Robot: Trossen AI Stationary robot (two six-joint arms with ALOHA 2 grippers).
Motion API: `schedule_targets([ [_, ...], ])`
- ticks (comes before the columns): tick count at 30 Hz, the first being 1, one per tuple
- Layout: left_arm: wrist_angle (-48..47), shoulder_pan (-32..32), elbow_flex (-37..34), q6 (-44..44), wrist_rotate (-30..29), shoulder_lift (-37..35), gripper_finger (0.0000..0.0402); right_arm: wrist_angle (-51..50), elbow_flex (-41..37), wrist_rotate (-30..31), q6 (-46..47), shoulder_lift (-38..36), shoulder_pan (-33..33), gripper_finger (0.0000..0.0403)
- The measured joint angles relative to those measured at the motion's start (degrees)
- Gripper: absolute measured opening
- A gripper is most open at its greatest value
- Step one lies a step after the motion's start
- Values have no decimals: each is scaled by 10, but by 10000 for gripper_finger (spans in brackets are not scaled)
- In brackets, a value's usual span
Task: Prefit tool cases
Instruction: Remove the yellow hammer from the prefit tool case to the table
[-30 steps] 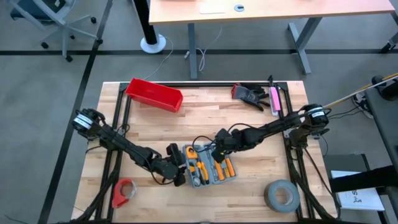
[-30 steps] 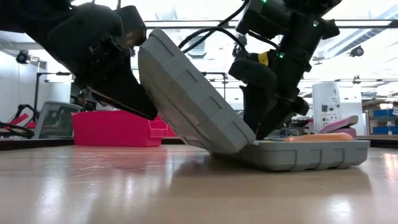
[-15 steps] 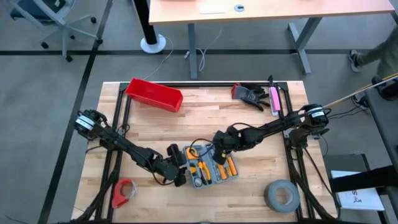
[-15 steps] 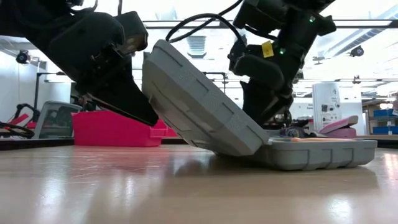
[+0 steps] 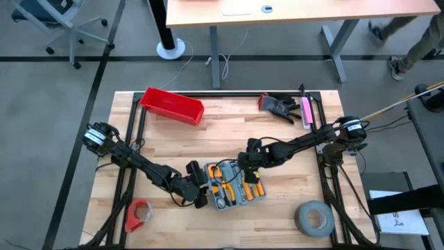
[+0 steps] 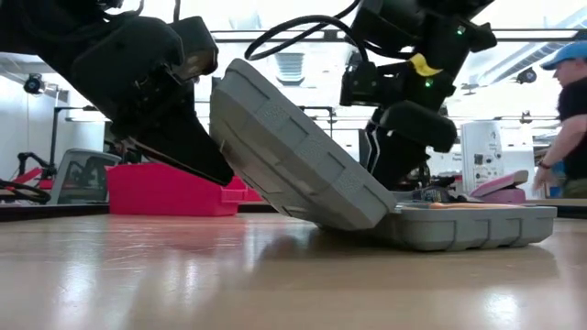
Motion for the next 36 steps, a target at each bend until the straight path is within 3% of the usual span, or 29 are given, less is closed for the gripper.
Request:
schedule_targets([
  [14,0,0,0,0,0,0,133,0,0,-41,-53,0,-26,174],
  [24,0,0,0,0,0,0,138,-12,-1,-41,-70,0,-26,139],
  [36,0,0,0,0,0,0,142,-13,-1,-41,-86,0,-31,128],
])
